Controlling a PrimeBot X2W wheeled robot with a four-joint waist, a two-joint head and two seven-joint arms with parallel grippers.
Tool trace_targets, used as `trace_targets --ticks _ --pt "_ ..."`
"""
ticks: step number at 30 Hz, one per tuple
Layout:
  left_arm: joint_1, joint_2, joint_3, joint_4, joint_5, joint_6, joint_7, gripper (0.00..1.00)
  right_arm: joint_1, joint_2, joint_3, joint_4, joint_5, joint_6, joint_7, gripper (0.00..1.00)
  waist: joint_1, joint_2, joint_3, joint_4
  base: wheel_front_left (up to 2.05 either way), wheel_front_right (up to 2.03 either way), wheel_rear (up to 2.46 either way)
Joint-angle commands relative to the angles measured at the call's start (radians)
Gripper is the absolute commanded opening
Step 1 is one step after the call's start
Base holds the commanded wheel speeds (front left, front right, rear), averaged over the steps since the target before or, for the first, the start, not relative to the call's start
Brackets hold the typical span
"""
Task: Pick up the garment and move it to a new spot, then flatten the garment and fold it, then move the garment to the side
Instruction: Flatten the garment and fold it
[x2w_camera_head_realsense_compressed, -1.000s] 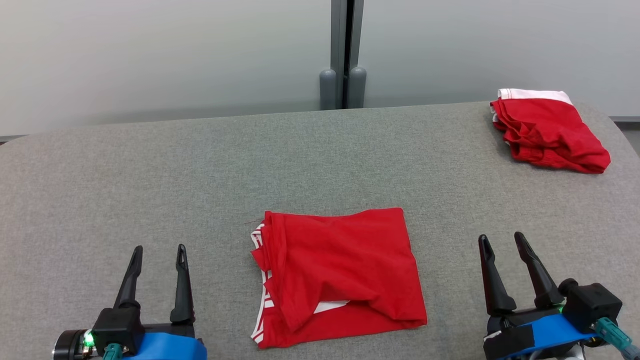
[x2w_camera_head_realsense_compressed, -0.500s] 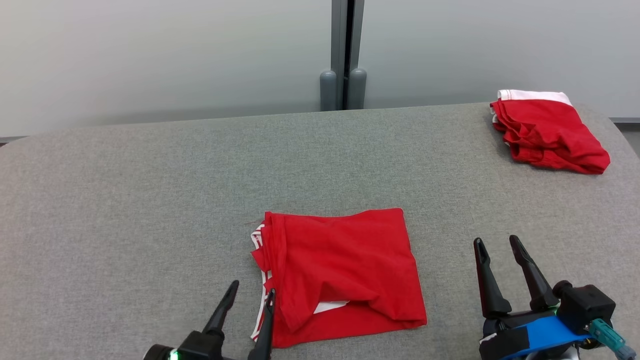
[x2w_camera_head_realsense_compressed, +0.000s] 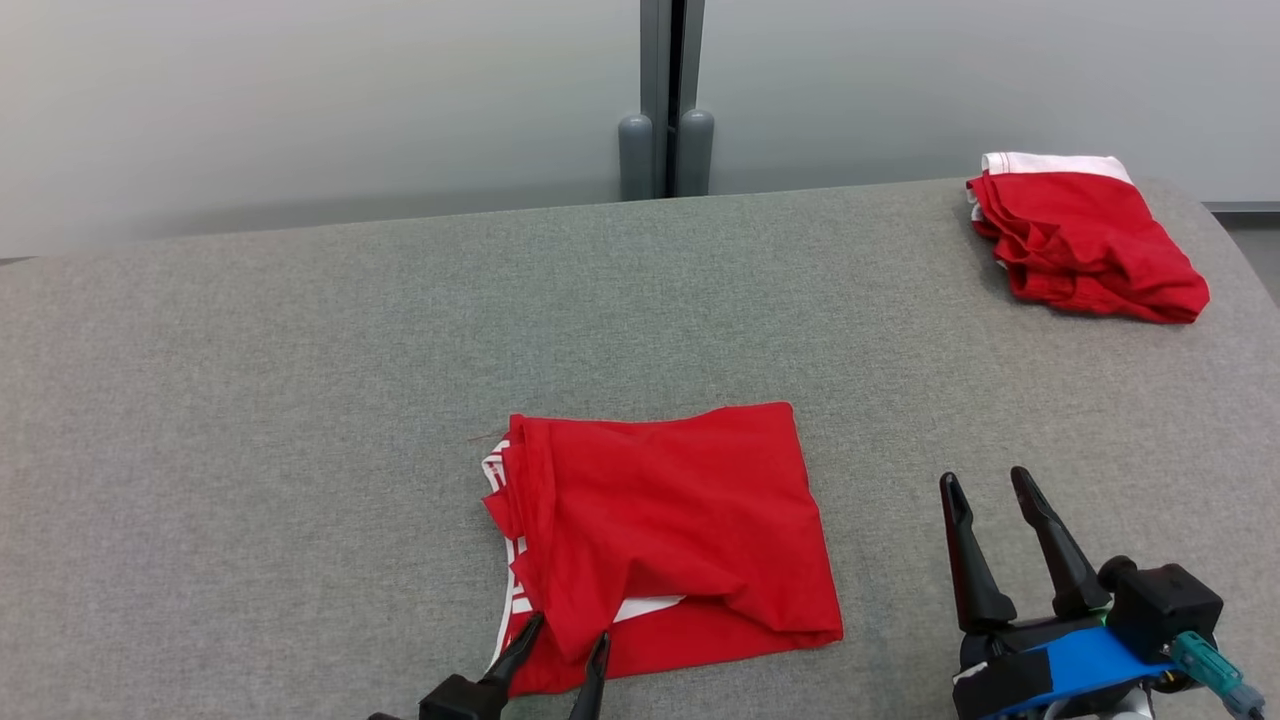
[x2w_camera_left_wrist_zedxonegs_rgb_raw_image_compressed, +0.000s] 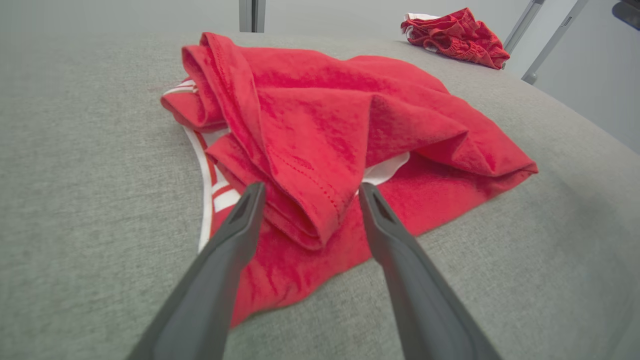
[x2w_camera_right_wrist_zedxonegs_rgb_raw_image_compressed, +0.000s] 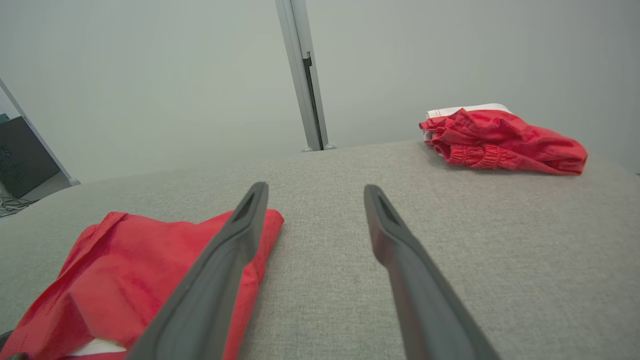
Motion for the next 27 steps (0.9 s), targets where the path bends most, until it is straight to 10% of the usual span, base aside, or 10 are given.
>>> trace_targets --ticks 1,7,8,10,24,25,27 --pt "-0.017 0.007 -0.005 0.008 -0.012 -0.002 -0.004 1.0 -0.014 0.001 -0.001 0.002 0.007 0.0 -0.005 1.0 0.0 -0.0001 0.002 -0.001 0.0 0.0 0.0" --pt "-0.047 0.012 -0.026 0.038 -0.067 -0.002 -0.004 0.92 -0.015 0.004 0.003 0.007 0.011 0.0 -0.005 1.0 0.0 -0.0001 0.01 -0.01 0.0 0.0 0.0" --pt "-0.052 0.012 -0.029 0.042 -0.075 -0.002 -0.004 0.74 -0.016 0.004 0.003 0.008 0.011 0.0 -0.005 1.0 0.0 -0.0001 0.011 -0.01 0.0 0.0 0.0" --pt "-0.06 0.016 -0.033 0.049 -0.085 -0.002 -0.004 0.0 -0.017 0.004 0.002 0.009 0.011 0.0 -0.005 1.0 0.0 -0.0001 0.012 -0.012 0.0 0.0 0.0" --pt "-0.003 0.074 -0.032 -0.001 -0.095 -0.002 0.0 0.0 0.0 -0.002 -0.018 0.028 0.004 0.0 -0.005 1.0 0.0 -0.0001 0.005 0.008 0.0 0.0 0.0" --pt "0.0 0.078 -0.047 0.005 -0.095 -0.002 0.009 0.22 0.002 -0.001 -0.019 0.03 0.003 0.0 -0.005 1.0 0.0 -0.0001 0.004 0.01 0.0 0.0 0.0" --pt "-0.005 0.081 -0.057 0.002 -0.089 -0.002 0.006 1.0 0.003 -0.001 -0.019 0.035 0.003 0.0 -0.005 1.0 0.0 -0.0001 0.002 0.013 0.0 0.0 0.0"
